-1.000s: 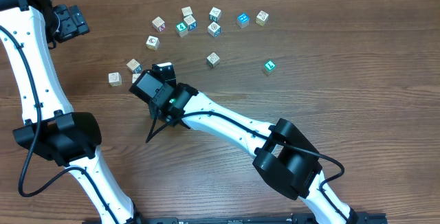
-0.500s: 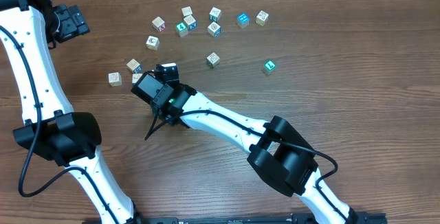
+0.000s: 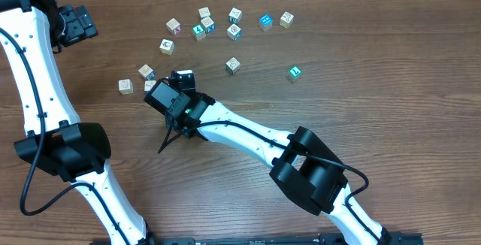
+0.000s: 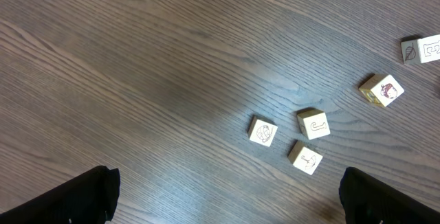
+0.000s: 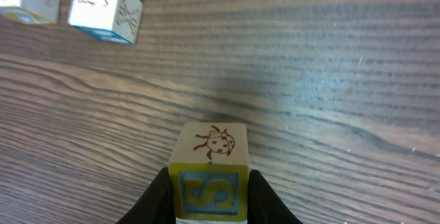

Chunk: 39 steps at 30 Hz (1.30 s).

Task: Form a tower
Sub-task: 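Carry the yellow block leftward toward the center-left of the table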

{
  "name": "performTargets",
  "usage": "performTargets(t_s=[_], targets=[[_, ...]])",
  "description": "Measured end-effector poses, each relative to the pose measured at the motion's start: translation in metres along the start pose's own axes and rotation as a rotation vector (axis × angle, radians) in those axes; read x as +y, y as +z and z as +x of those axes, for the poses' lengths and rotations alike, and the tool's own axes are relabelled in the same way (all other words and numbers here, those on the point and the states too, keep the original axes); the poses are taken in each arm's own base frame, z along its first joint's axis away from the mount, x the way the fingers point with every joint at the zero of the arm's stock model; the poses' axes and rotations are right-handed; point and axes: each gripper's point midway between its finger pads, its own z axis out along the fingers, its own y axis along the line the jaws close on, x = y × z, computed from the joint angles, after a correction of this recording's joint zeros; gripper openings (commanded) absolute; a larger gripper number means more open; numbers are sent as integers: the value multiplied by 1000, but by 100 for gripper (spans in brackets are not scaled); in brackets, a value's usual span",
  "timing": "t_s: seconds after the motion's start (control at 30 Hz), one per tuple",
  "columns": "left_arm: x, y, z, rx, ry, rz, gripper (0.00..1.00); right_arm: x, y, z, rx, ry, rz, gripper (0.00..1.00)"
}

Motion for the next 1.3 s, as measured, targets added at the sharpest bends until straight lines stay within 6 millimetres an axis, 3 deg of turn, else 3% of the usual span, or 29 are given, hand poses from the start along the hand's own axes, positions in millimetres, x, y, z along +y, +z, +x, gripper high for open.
performTargets(t_s=[0.17,0.43,0.87,1.13,1.3], targets=[[0,0,0,0,0,0,100,-7,8,10,24,7,13,17],[0,0,0,0,0,0,100,-19,11,1,22,34,25,25],[0,0,0,0,0,0,100,-14,12,10,64,34,-7,26],[0,0,0,0,0,0,100,-13,12,11,73,36,-14,47],[0,0,0,0,0,0,99,-13,12,12,74,37,-17,52]])
